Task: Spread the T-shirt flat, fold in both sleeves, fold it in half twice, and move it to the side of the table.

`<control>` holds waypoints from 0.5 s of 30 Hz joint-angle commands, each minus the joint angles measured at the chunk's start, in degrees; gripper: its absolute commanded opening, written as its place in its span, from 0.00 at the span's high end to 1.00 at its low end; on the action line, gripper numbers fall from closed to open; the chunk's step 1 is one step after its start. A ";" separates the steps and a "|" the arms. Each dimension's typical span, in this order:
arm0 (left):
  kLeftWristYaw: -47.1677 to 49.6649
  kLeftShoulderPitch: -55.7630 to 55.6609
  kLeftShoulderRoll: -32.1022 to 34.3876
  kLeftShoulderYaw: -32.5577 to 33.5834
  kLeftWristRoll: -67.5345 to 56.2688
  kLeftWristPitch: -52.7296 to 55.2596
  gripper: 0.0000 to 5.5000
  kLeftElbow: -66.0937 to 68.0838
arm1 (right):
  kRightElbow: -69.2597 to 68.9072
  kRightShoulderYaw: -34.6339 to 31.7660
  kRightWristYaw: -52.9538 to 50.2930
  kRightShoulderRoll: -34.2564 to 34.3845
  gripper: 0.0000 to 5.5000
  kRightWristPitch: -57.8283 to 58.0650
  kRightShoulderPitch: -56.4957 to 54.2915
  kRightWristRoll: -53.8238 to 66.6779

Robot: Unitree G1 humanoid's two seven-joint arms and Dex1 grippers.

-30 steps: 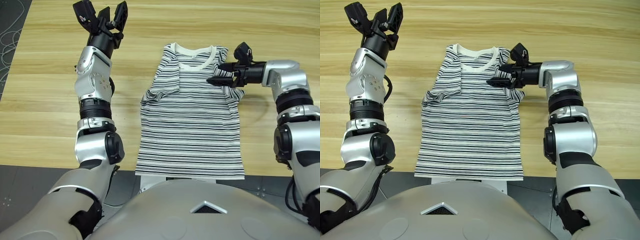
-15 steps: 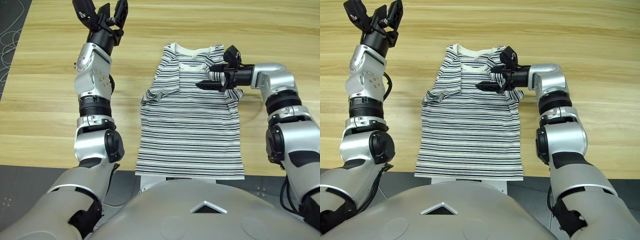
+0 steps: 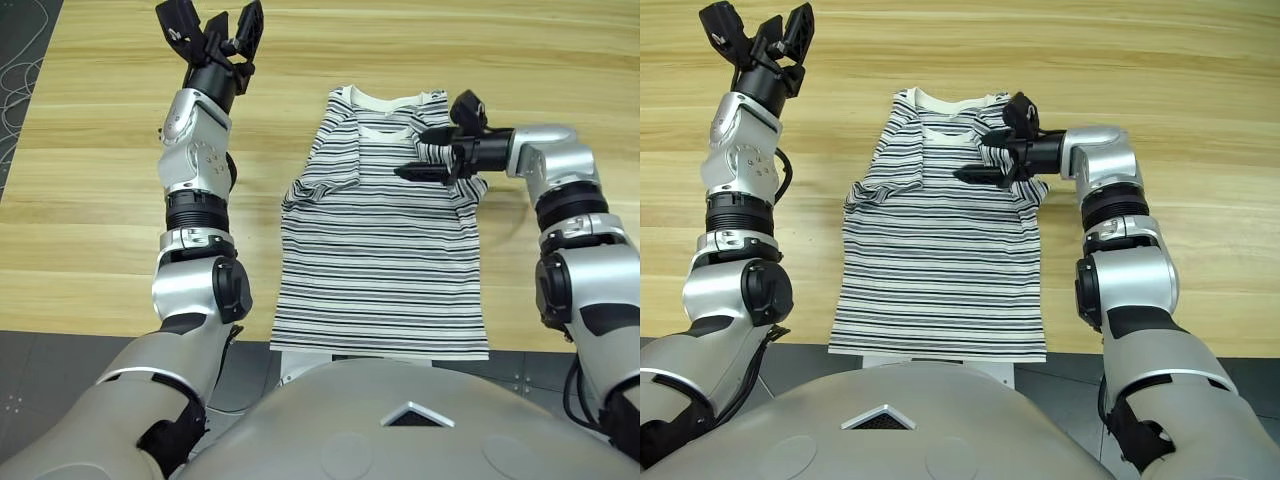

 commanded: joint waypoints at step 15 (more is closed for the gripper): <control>-1.58 -2.91 1.52 0.99 0.70 -3.91 0.40 6.66 | 13.41 -1.65 -24.40 -11.41 0.01 -18.17 -3.46 -10.13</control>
